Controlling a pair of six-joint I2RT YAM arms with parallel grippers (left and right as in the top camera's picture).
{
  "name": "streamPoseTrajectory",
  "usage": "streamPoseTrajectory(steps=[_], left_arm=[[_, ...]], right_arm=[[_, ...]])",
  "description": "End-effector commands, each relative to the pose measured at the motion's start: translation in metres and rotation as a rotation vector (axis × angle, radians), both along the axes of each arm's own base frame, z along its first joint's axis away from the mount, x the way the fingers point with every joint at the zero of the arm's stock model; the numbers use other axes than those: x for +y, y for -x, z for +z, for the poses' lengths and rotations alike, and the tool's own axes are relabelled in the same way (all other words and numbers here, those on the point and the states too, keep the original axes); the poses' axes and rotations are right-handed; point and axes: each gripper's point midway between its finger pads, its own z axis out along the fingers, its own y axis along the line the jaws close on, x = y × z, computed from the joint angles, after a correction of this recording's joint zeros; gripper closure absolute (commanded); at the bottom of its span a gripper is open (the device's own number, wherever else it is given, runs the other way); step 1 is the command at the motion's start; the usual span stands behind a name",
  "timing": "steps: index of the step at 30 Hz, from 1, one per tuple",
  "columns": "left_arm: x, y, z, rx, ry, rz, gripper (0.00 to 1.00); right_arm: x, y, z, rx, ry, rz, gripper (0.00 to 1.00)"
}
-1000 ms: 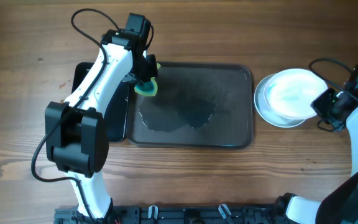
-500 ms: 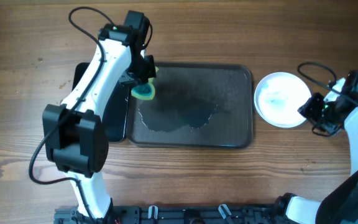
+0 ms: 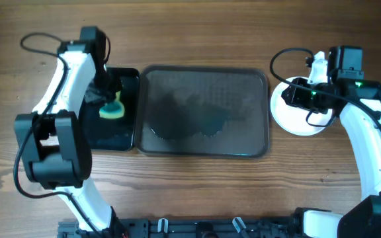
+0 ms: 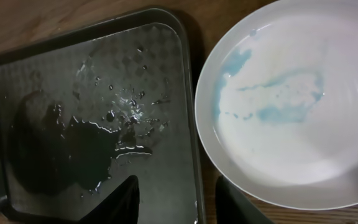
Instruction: Clean dirty plates on tray and stack at the side
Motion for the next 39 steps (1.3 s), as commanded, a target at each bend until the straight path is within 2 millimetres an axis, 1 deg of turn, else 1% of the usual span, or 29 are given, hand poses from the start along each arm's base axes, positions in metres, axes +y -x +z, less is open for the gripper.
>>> streamPoseTrajectory(steps=[1,4,5,8,9,10,11,12,13,14,15,16,17,18,19,20,21,23,24,26,27,29,31,32,34,39], left_arm=[[0.006,0.018,-0.030,0.030,-0.014,-0.007,0.96],[0.012,0.020,-0.039,0.023,-0.054,-0.007,0.96],[0.015,0.019,-0.039,0.019,-0.067,-0.011,0.85],[0.015,0.019,-0.038,0.019,-0.070,-0.011,0.47],[0.015,0.022,-0.034,0.028,-0.069,-0.011,0.40],[0.015,0.023,-0.028,0.035,-0.069,-0.011,0.38],[0.015,0.023,-0.021,0.034,-0.069,-0.011,0.37],[0.015,0.023,-0.011,0.030,-0.069,-0.011,0.34],[0.014,0.021,0.009,0.009,-0.070,-0.012,0.28],[0.012,0.020,0.028,-0.018,-0.070,-0.015,0.20],[0.010,0.019,0.048,-0.056,-0.070,-0.016,0.15],[0.007,0.018,0.069,-0.107,-0.068,-0.023,0.00],[0.003,0.017,0.089,-0.162,-0.068,-0.028,0.00],[-0.003,0.019,0.114,-0.240,-0.066,-0.042,0.00],[-0.008,0.022,0.130,-0.289,-0.065,-0.054,0.00],[-0.012,0.027,0.149,-0.346,-0.063,-0.066,0.00],[-0.016,0.032,0.166,-0.399,-0.060,-0.075,0.00],[-0.018,0.038,0.182,-0.450,-0.057,-0.080,0.00],[-0.018,0.040,0.189,-0.473,-0.057,-0.079,0.00],[-0.017,0.043,0.196,-0.495,-0.056,-0.078,0.00],[-0.017,0.043,0.196,-0.496,-0.056,-0.078,0.00],[-0.017,0.043,0.196,-0.495,-0.056,-0.078,0.00],[-0.017,0.043,0.196,-0.495,-0.056,-0.078,0.00],[-0.017,0.043,0.196,-0.495,-0.056,-0.078,0.00],[-0.017,0.043,0.196,-0.495,-0.056,-0.078,0.00],[-0.017,0.043,0.196,-0.495,-0.056,-0.078,0.00]], right_arm=[[0.001,-0.004,0.012,-0.040,0.006,0.019,0.59],[0.001,-0.004,0.012,-0.040,0.006,0.020,0.60],[0.001,-0.004,0.012,-0.039,0.006,0.020,0.59],[0.001,-0.004,0.012,-0.039,0.006,0.020,0.60],[0.001,-0.004,0.012,-0.041,0.006,0.020,0.60],[0.001,-0.004,0.012,-0.042,0.007,0.020,0.59],[0.001,-0.004,0.012,-0.042,0.007,0.021,0.55],[0.001,-0.004,0.013,-0.045,0.007,0.022,0.49],[0.001,-0.004,0.015,-0.051,0.009,0.023,0.43],[0.001,-0.003,0.019,-0.064,0.010,0.023,0.38],[0.002,-0.003,0.024,-0.076,0.011,0.023,0.33],[0.002,-0.002,0.031,-0.096,0.015,0.025,0.28],[0.002,-0.001,0.039,-0.117,0.019,0.030,0.23],[0.002,0.001,0.052,-0.150,0.028,0.039,0.13],[0.001,0.004,0.066,-0.183,0.039,0.041,0.05],[0.000,0.009,0.079,-0.212,0.051,0.036,0.00],[0.000,0.016,0.096,-0.255,0.060,0.034,0.01],[0.001,0.027,0.116,-0.312,0.065,0.033,0.01],[0.003,0.038,0.126,-0.335,0.062,0.031,0.01],[0.006,0.068,0.143,-0.370,0.062,0.031,0.01],[0.007,0.079,0.149,-0.387,0.063,0.031,0.01],[0.009,0.097,0.160,-0.420,0.051,0.007,0.00],[0.010,0.106,0.171,-0.430,-0.046,-0.129,0.00],[0.010,0.110,0.175,-0.430,-0.095,-0.192,0.00],[-0.006,0.110,0.173,-0.430,-0.036,-0.270,0.00],[-0.010,0.105,0.168,-0.410,-0.013,-0.284,0.00]])
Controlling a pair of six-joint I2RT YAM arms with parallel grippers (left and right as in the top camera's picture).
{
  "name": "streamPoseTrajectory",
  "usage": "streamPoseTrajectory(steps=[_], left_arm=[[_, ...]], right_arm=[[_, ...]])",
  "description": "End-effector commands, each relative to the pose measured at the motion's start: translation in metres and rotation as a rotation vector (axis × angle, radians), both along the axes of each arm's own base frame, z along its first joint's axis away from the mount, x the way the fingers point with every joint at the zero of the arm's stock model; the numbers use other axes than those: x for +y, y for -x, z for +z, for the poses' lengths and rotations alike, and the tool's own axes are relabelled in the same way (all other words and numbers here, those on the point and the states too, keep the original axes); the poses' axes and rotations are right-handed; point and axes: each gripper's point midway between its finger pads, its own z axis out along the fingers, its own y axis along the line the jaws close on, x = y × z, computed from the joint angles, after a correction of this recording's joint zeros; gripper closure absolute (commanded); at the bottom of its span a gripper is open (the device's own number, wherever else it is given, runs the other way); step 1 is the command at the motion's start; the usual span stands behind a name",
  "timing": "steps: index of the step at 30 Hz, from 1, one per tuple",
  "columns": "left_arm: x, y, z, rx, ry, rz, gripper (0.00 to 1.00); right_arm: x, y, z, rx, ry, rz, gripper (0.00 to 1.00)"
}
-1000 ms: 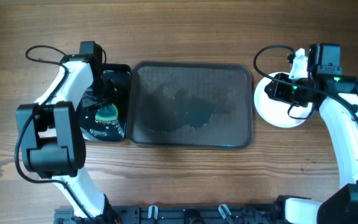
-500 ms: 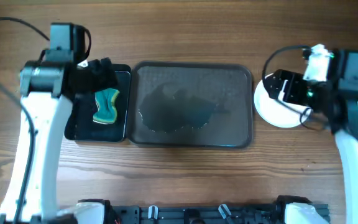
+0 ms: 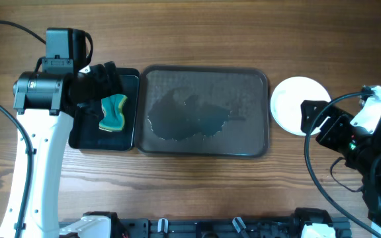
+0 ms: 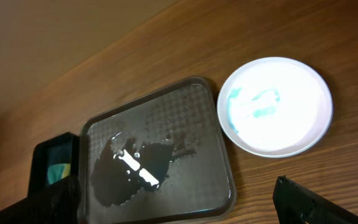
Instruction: Clean dirty plates on tray and stack at the side
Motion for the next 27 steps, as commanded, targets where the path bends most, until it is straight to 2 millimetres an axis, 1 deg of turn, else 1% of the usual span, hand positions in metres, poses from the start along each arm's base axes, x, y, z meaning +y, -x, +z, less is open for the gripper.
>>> streamPoseTrajectory(steps=[1,3,4,6,8,11,13,15,18,21,23,27], left_arm=[[0.000,0.001,0.005,-0.015,-0.003,0.002,0.00],[0.000,0.001,0.005,-0.015,-0.003,0.002,0.00],[0.000,0.001,0.005,-0.015,-0.003,0.002,0.00],[0.000,0.001,0.005,-0.015,-0.003,0.002,0.00],[0.000,0.001,0.005,-0.015,-0.003,0.002,0.00],[0.000,0.001,0.005,-0.015,-0.003,0.002,0.00],[0.000,0.001,0.005,-0.015,-0.003,0.002,0.00],[0.000,0.001,0.005,-0.015,-0.003,0.002,0.00],[0.000,0.001,0.005,-0.015,-0.003,0.002,0.00],[0.000,0.001,0.005,-0.015,-0.003,0.002,0.00],[0.000,0.001,0.005,-0.015,-0.003,0.002,0.00],[0.000,0.001,0.005,-0.015,-0.003,0.002,0.00]], right_arm=[[-0.007,-0.011,0.006,-0.029,0.040,-0.020,0.00],[-0.006,-0.027,0.017,-0.134,0.122,0.053,0.00],[0.004,-0.039,0.029,-0.264,0.222,0.164,0.00],[0.014,-0.041,0.033,-0.354,0.288,0.232,0.00],[0.021,-0.040,0.029,-0.422,0.318,0.265,0.00],[0.029,-0.031,0.009,-0.552,0.336,0.276,0.00],[0.032,-0.025,-0.009,-0.635,0.349,0.278,0.00],[0.035,-0.020,-0.024,-0.685,0.364,0.288,0.00],[0.041,-0.009,-0.063,-0.758,0.379,0.307,0.00],[0.043,-0.007,-0.089,-0.778,0.378,0.312,0.00],[0.043,-0.008,-0.101,-0.789,0.378,0.310,0.00],[0.043,-0.009,-0.115,-0.804,0.378,0.306,0.00]])
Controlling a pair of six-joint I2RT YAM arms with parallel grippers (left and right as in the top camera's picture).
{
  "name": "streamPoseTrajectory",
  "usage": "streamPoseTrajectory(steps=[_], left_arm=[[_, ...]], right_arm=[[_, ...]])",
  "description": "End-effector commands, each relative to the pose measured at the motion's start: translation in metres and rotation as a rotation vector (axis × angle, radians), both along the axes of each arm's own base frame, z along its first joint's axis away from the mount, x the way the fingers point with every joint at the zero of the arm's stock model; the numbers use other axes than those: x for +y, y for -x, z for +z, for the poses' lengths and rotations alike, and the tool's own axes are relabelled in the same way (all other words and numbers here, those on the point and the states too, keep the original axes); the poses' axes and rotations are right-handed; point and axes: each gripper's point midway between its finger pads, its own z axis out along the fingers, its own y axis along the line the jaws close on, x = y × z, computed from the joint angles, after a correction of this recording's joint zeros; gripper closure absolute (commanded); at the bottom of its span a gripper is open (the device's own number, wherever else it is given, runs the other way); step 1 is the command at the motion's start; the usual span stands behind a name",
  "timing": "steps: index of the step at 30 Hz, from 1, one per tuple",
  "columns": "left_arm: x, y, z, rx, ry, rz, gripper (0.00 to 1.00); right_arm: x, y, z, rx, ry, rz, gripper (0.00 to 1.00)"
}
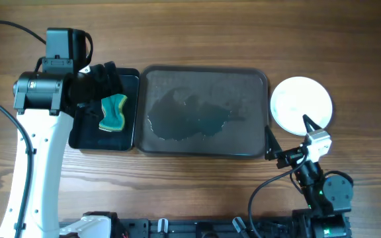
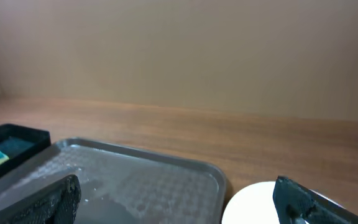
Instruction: Clean dirty plates on tray and stack at the side
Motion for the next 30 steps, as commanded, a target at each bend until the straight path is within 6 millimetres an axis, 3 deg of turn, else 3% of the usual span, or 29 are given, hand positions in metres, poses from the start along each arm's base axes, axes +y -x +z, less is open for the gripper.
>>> streamPoseTrajectory(steps=[1,3,27,30], left_arm=[[0.0001,0.0009,0.0048,-0.015,-0.003,0.002,0.00],[0.0001,0.0009,0.0048,-0.015,-0.003,0.002,0.00],[0.0002,0.0009,0.0047,-0.015,-0.003,0.001,0.00],[-0.0016,0.0013,0.0119,-0.047,0.007,-0.003,0.00]], right_arm=[[0.0021,0.0019,-0.0036,-0.032,0.007,0.011,0.01],[0.0012,0.0015,-0.0108,-0.032,0.007,0.006,0.00],[-0.0010,0.0008,-0.0115,-0.029,0.010,-0.007,0.00],[-0.0010,0.0008,-0.0115,-0.029,0.010,-0.007,0.00]])
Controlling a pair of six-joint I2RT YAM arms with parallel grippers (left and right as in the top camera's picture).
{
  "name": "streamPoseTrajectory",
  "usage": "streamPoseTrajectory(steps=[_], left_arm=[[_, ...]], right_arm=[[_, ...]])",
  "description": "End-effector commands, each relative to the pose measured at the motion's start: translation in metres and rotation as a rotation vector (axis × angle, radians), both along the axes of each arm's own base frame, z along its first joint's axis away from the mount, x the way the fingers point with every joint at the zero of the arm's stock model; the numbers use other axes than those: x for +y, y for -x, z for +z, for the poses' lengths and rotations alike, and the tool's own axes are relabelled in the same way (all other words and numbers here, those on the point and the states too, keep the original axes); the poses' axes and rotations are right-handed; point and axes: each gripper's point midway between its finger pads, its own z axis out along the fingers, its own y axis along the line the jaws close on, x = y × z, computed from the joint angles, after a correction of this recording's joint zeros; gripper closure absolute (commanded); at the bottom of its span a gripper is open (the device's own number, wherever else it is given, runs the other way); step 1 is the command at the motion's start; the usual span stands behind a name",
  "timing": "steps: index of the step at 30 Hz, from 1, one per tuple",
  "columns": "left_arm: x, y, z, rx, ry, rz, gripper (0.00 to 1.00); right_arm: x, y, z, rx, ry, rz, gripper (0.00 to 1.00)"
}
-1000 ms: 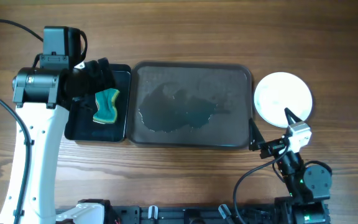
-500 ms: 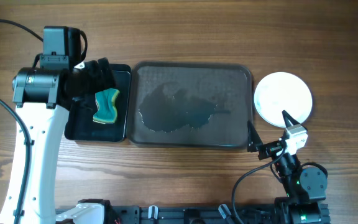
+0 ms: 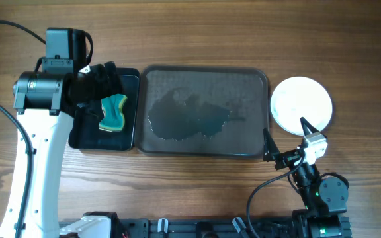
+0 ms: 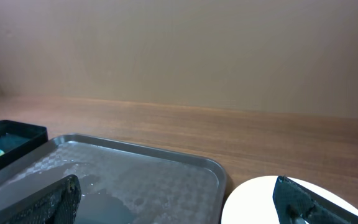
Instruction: Clean dirty plates on tray and stack at the side
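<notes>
The grey tray (image 3: 204,135) (image 4: 166,171) lies mid-table, with a dark wet puddle and no plate on it. One white plate (image 3: 301,104) (image 4: 260,202) sits on the wood just right of the tray. My right gripper (image 3: 286,135) (image 4: 176,208) is open and empty. It is low near the table's front, looking across the tray's right corner and the plate. My left gripper (image 3: 103,80) hangs over the back of the black sponge tray. Its dark fingers look spread and are off the sponge.
A green-and-yellow sponge (image 3: 113,112) lies in the small black tray (image 3: 84,135) (image 4: 14,132), which stands left of the grey tray. The right arm's base and cables are at the front right. Bare wood surrounds the trays.
Almost nothing has changed. My right gripper sits slightly nearer the front edge and a little more of the tray shows in its view. The left arm, sponge and plate are unchanged.
At first my left gripper was down at the sponge in the black tray and my right gripper was just over the plate beside the grey tray. Then the sponge lay free with the left gripper drawn back, and the right arm was away from the plate. The right arm then folded low at the front.
</notes>
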Motion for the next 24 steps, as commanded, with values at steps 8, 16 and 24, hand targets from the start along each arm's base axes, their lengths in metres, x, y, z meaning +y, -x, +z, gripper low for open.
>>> streamPoseTrajectory(steps=[8,16,24], left_arm=[[-0.019,0.000,0.059,-0.466,0.069,-0.063,0.00],[-0.016,0.043,0.020,-0.758,0.089,-0.075,0.00],[-0.013,0.068,-0.008,-1.044,0.054,-0.104,0.00]], right_arm=[[-0.001,0.000,0.001,-0.018,0.011,-0.006,0.00],[-0.001,0.000,0.001,-0.018,0.011,-0.006,0.01],[-0.001,0.000,0.001,-0.018,0.011,-0.006,0.00]])
